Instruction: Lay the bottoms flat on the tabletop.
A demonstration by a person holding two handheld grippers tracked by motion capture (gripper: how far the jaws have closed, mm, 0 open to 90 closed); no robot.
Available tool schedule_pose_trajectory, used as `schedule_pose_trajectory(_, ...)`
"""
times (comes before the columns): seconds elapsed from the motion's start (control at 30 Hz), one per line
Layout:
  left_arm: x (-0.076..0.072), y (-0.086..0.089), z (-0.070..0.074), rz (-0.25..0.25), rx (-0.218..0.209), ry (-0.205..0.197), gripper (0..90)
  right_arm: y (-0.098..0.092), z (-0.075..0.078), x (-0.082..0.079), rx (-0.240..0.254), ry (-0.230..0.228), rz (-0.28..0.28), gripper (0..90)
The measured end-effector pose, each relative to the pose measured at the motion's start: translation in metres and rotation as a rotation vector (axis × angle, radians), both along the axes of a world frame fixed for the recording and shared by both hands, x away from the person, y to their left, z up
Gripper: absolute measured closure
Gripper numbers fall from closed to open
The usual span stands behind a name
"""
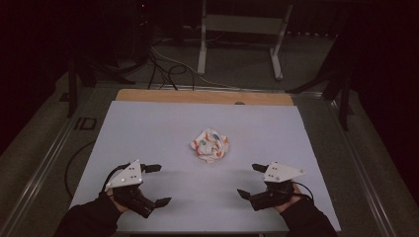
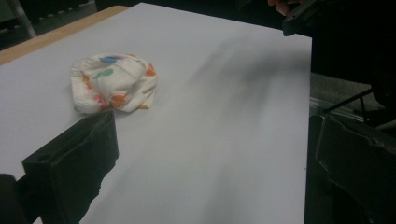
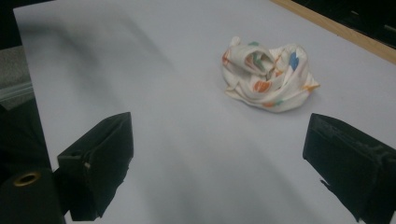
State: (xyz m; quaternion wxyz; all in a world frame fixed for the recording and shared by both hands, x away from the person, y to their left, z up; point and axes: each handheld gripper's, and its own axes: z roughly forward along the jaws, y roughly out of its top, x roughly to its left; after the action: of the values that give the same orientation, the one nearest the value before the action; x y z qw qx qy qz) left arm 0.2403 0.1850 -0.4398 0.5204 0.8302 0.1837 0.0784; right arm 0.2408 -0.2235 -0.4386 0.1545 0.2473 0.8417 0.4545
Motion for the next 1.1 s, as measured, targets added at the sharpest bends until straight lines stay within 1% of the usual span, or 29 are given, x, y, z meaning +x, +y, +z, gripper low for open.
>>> schedule_pose_trajectory(0.07, 0.004, -0.001, 0.002, 0.002, 0.006, 0.002, 0.3, 0.004, 0.002, 0.006, -0.008, -0.002, 0.002, 8.9)
schedule_pose_trajectory(0.17, 0.009, -0.001, 0.004, 0.008, 0.005, 0.008, 0.3, 0.006, 0.004, 0.009, -0.017, -0.008, -0.003, 8.9)
schedule_pose_trajectory(0.23, 0.012, -0.002, 0.005, 0.019, 0.010, 0.007, 0.3, 0.008, 0.006, 0.012, -0.011, -0.011, -0.008, 9.0)
schedule_pose_trajectory(0.27, 0.014, -0.003, 0.006, 0.024, 0.005, 0.009, 0.3, 0.009, 0.008, 0.016, -0.008, -0.012, -0.018, 8.9)
schedule_pose_trajectory(0.3, 0.015, -0.003, 0.006, 0.028, 0.000, 0.011, 0.3, 0.009, 0.008, 0.016, -0.008, -0.012, -0.018, 8.9)
schedule_pose_trajectory(0.33, 0.017, -0.004, 0.007, 0.036, 0.000, 0.013, 0.3, 0.011, 0.009, 0.021, -0.002, -0.020, -0.034, 9.0)
schedule_pose_trajectory(0.4, 0.020, -0.006, 0.008, 0.045, -0.003, 0.019, 0.3, 0.011, 0.009, 0.023, -0.001, -0.018, -0.037, 8.9)
schedule_pose_trajectory(0.47, 0.023, -0.009, 0.009, 0.054, 0.000, 0.017, 0.3, 0.013, 0.010, 0.031, -0.008, -0.018, -0.064, 9.0)
schedule_pose_trajectory(0.53, 0.027, -0.011, 0.010, 0.077, 0.005, 0.016, 0.3, 0.014, 0.010, 0.033, -0.006, -0.017, -0.067, 8.9)
schedule_pose_trajectory(0.6, 0.031, -0.013, 0.011, 0.102, 0.004, 0.018, 0.3, 0.016, 0.010, 0.041, -0.005, -0.016, -0.081, 9.0)
schedule_pose_trajectory(0.67, 0.034, -0.015, 0.011, 0.129, 0.008, 0.006, 0.3, 0.018, 0.010, 0.047, -0.006, -0.022, -0.084, 9.0)
schedule_pose_trajectory(0.7, 0.036, -0.017, 0.011, 0.140, 0.009, 0.006, 0.3, 0.018, 0.010, 0.047, -0.006, -0.022, -0.084, 9.0)
schedule_pose_trajectory(0.77, 0.040, -0.019, 0.010, 0.158, 0.012, 0.014, 0.3, 0.021, 0.008, 0.055, 0.003, -0.024, -0.101, 9.0)
schedule_pose_trajectory(0.8, 0.042, -0.020, 0.010, 0.166, 0.016, 0.019, 0.3, 0.021, 0.008, 0.055, 0.003, -0.024, -0.101, 9.0)
schedule_pose_trajectory(0.83, 0.044, -0.021, 0.010, 0.176, 0.013, 0.020, 0.3, 0.022, 0.008, 0.056, 0.004, -0.022, -0.111, 9.0)
schedule_pose_trajectory(0.93, 0.050, -0.025, 0.008, 0.202, 0.026, 0.020, 0.3, 0.025, 0.004, 0.065, 0.007, -0.035, -0.136, 10.6)
schedule_pose_trajectory(0.97, 0.054, -0.029, 0.006, 0.219, 0.041, 0.029, 0.3, 0.026, 0.003, 0.067, 0.007, -0.035, -0.147, 10.6)
schedule_pose_trajectory(1.0, 0.054, -0.029, 0.006, 0.219, 0.041, 0.029, 0.3, 0.026, 0.003, 0.067, 0.007, -0.035, -0.147, 10.6)
schedule_pose_trajectory(1.03, 0.056, -0.030, 0.005, 0.225, 0.041, 0.036, 0.3, 0.026, 0.002, 0.069, 0.015, -0.039, -0.146, 10.6)
schedule_pose_trajectory(1.07, 0.059, -0.031, 0.003, 0.237, 0.043, 0.045, 0.3, 0.027, 0.000, 0.072, 0.028, -0.034, -0.155, 10.6)
schedule_pose_trajectory(1.1, 0.061, -0.033, 0.002, 0.244, 0.041, 0.052, 0.3, 0.028, -0.001, 0.074, 0.022, -0.032, -0.164, 10.6)
